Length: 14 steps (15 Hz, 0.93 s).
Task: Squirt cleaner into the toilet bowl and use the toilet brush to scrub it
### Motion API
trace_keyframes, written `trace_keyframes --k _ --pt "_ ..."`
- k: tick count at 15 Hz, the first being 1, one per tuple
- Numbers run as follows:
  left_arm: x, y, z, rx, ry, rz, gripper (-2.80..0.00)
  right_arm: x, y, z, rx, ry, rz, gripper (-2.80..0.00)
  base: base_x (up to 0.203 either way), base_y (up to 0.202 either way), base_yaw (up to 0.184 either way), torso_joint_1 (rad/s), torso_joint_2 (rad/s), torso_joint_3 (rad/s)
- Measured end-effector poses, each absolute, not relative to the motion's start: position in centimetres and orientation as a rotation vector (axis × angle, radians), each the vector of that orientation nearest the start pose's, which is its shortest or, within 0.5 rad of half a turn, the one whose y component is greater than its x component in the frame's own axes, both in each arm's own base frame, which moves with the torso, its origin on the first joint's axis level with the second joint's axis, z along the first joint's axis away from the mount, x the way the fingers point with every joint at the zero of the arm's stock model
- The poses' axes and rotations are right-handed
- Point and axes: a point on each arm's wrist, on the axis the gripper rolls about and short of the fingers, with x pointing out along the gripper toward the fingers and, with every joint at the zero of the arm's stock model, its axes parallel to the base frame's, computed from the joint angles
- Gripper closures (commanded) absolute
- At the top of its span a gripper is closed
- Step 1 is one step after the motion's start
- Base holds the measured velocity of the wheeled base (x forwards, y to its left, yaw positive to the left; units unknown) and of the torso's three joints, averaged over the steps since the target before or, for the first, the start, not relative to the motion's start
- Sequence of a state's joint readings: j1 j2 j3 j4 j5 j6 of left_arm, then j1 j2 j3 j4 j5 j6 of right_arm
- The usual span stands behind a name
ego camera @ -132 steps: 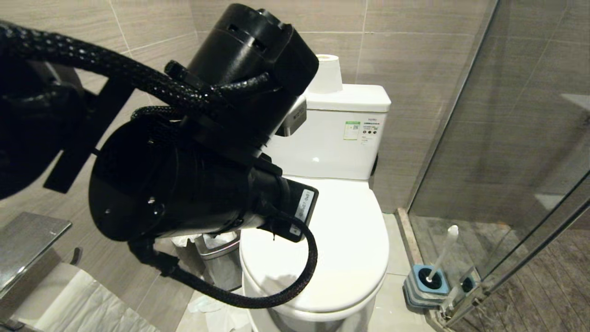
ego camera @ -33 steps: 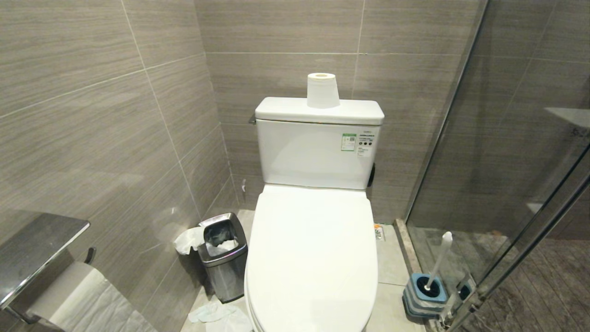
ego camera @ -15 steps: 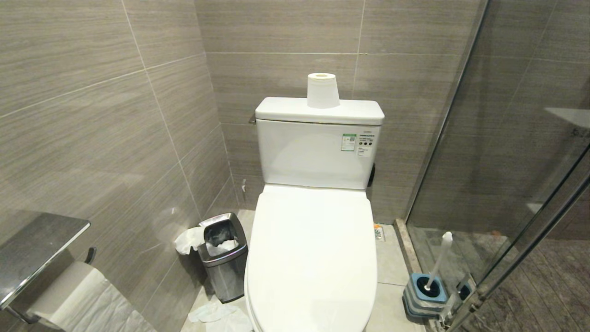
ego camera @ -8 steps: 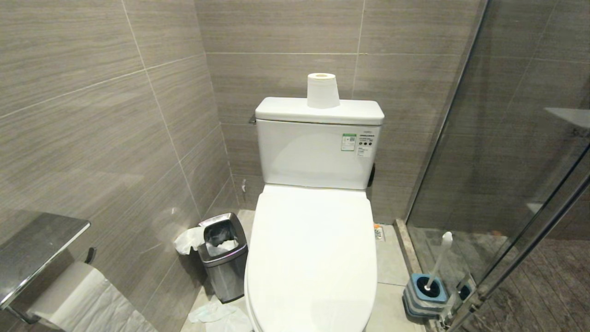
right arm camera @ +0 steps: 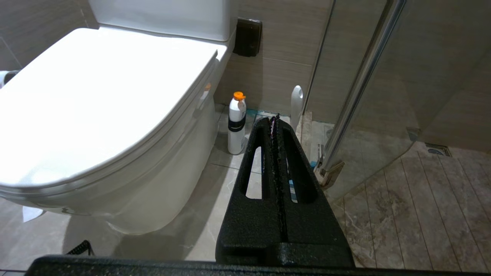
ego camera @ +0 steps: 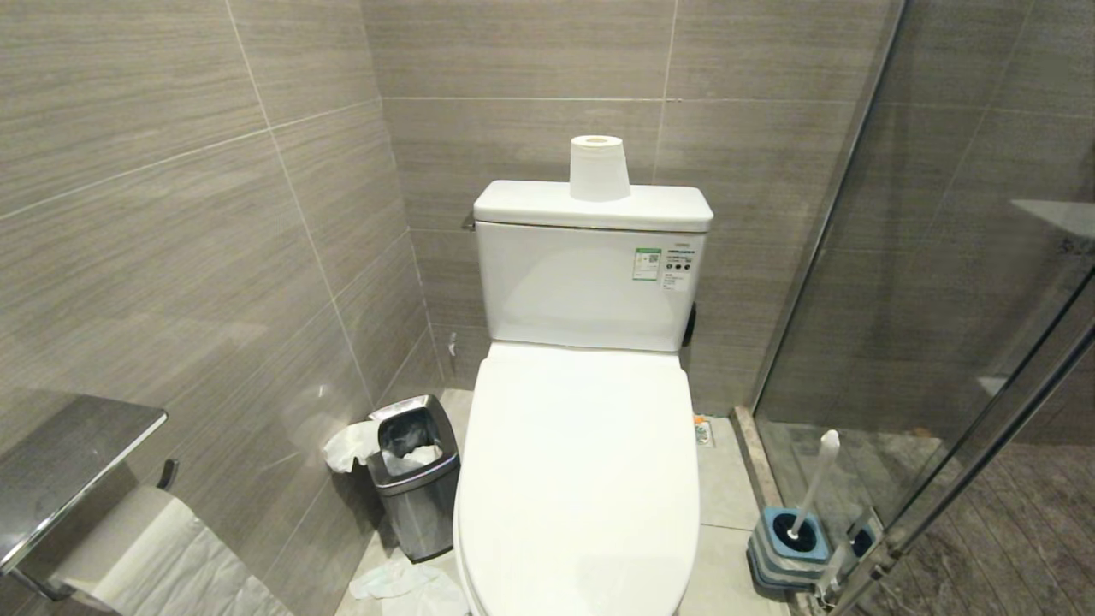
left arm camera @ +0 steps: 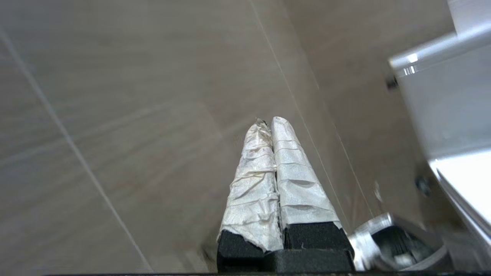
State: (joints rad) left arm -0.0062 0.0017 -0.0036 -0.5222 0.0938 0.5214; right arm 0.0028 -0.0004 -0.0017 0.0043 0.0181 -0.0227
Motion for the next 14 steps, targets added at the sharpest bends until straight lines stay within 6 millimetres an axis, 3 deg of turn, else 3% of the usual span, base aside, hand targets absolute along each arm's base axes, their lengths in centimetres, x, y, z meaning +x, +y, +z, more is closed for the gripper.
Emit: trace_keyframes --k 5,10,14 --pt "-3.0 0.2 11.2 0.448 -0.341 0.155 0.00 -2.3 0.0 7.6 -0.023 0.002 0.021 0.00 0.000 0.000 0.000 0.000 0.00 0.000" --pt "-2.4 -0.2 8.8 0.310 -0.142 -0.093 0.00 -2.3 0.0 7.6 -0.022 0.002 0.021 0.00 0.000 0.000 0.000 0.000 0.00 0.000" --pt "-2.3 -0.1 7.5 0.186 -0.004 -0.074 0.00 -2.3 0.0 7.5 -0.023 0.002 0.021 0.00 0.000 0.000 0.000 0.000 0.00 0.000"
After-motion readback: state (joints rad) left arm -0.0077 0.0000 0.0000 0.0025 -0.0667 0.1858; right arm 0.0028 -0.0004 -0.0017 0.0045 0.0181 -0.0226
